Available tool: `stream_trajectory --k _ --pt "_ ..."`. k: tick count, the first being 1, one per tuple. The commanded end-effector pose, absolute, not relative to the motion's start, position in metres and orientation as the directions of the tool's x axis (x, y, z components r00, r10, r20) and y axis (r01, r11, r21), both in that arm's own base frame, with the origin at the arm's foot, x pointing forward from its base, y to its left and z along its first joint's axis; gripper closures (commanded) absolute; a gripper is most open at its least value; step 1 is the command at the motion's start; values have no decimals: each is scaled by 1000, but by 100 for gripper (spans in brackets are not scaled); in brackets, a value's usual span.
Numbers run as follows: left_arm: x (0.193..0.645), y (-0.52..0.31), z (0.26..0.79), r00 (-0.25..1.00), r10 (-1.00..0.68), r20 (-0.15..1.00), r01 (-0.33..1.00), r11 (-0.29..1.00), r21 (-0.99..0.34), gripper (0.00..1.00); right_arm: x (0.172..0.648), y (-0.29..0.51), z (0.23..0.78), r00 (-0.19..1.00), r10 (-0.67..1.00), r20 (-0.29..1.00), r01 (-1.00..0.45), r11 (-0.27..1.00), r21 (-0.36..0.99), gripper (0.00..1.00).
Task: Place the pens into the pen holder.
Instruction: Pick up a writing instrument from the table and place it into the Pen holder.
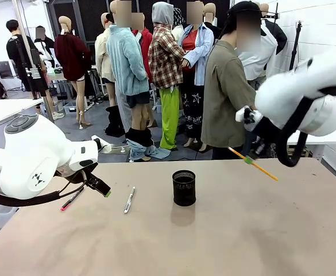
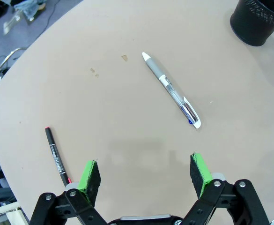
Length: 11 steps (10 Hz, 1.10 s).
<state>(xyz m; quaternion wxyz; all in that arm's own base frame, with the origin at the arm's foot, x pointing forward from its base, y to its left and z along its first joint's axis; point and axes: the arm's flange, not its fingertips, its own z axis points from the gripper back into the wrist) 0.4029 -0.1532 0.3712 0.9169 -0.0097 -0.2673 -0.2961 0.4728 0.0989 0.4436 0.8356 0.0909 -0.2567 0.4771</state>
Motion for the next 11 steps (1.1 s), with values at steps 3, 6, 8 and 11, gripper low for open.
stream_trajectory --k 3,6,8,11 --pt "403 -151 371 684 -534 497 545 827 138 0 492 136 436 145 529 836 -971 238 18 100" --pt "403 -151 371 684 -534 497 545 827 138 0 524 186 417 150 387 910 -983 158 95 100" --pt "403 -151 371 684 -534 497 545 827 138 0 539 209 395 159 364 918 -985 129 119 100" --pt "403 -151 371 684 -534 497 545 827 138 0 545 226 382 153 329 932 -986 113 122 100"
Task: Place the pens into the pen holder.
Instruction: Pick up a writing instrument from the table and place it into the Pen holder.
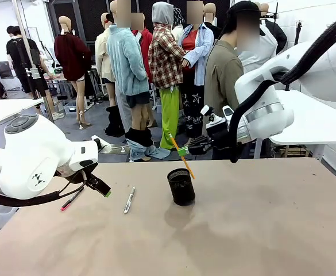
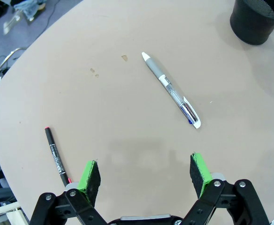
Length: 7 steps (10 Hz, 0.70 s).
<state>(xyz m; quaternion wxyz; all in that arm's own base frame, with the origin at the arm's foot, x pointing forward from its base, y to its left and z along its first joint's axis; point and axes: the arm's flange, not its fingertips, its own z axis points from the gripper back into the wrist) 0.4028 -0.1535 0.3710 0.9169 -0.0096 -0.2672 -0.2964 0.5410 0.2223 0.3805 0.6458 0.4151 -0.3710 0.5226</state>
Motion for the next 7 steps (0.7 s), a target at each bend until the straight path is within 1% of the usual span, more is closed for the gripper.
stream_trajectory --k 1,3,5,7 --pt "403 -151 371 684 -534 497 545 827 138 0 543 228 386 147 329 933 -986 121 113 100" --pt "403 -151 371 684 -534 497 545 827 138 0 532 222 402 119 352 929 -987 141 73 100" --pt "403 -151 371 684 -534 497 545 827 138 0 524 215 415 80 340 937 -989 143 32 100" --pt "403 -151 371 684 -534 497 545 827 138 0 530 225 414 95 328 940 -991 116 59 100"
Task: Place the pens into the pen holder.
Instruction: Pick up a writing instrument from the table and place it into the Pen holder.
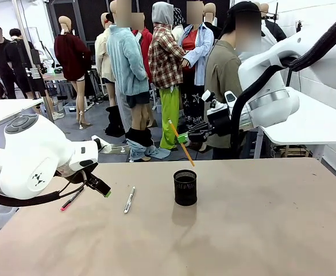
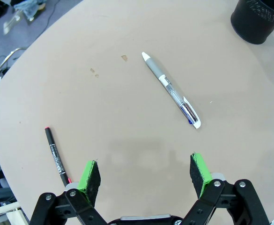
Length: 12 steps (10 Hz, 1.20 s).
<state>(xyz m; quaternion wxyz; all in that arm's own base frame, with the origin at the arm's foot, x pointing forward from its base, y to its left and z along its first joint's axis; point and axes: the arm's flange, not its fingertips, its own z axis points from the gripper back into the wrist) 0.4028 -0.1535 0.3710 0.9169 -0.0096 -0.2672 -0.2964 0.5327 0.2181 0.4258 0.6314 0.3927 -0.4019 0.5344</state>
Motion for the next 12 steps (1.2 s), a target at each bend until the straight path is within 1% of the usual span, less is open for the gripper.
stream_trajectory --k 1,4,6,8,9,10,12 --pt "403 -151 371 684 -534 497 545 827 138 0 532 231 410 97 331 939 -993 102 67 100" --pt "403 -151 371 684 -534 497 545 827 138 0 538 249 393 132 345 929 -991 69 115 100" --pt "403 -151 371 684 -534 497 545 827 138 0 538 253 379 156 366 918 -988 71 139 100" --pt "403 -151 371 684 -534 497 545 827 138 0 540 250 369 162 387 908 -986 98 134 100" --pt "403 -151 371 684 -534 497 545 827 138 0 541 249 367 171 391 904 -985 99 143 92" --pt "403 -151 371 684 -534 497 545 827 138 0 541 249 365 166 394 904 -986 98 138 75" --pt "403 -151 371 684 -534 497 545 827 138 0 537 246 365 157 396 905 -987 93 131 35"
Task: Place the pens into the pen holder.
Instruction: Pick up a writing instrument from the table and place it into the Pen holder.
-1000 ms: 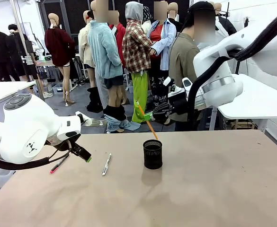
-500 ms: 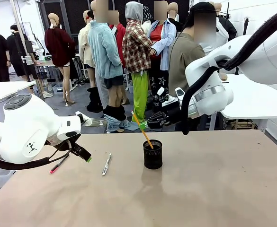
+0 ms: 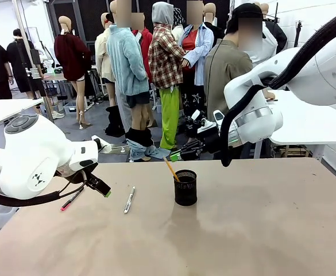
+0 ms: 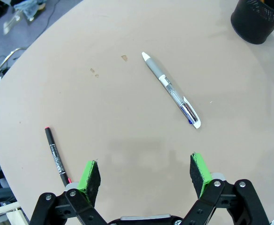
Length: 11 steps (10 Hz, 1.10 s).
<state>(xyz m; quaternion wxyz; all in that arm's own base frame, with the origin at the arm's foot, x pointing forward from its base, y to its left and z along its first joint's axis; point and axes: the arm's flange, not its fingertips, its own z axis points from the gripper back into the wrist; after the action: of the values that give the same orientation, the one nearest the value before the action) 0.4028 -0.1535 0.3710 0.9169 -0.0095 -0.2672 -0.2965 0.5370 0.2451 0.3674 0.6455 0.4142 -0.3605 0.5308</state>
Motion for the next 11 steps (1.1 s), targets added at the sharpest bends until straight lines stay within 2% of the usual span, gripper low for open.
stream_trajectory --k 1,2,3,4,7,8,11 --pt "403 -151 371 684 -534 497 545 827 138 0 533 240 367 154 396 905 -987 104 123 35" --pt "403 -151 371 684 -534 497 545 827 138 0 529 227 372 163 408 898 -983 144 113 35" --pt "403 -151 371 684 -534 497 545 827 138 0 525 204 380 196 457 868 -965 248 87 35" --pt "403 -151 371 684 -534 497 545 827 138 0 520 172 393 278 494 824 -920 384 80 35" --pt "403 -151 371 684 -534 497 545 827 138 0 505 95 425 465 521 716 -794 604 76 35" --pt "403 -151 371 684 -534 497 545 827 138 0 500 74 431 581 548 602 -710 703 45 35" --pt "403 -151 371 684 -534 497 545 827 138 0 490 30 446 780 509 363 -525 849 -63 35"
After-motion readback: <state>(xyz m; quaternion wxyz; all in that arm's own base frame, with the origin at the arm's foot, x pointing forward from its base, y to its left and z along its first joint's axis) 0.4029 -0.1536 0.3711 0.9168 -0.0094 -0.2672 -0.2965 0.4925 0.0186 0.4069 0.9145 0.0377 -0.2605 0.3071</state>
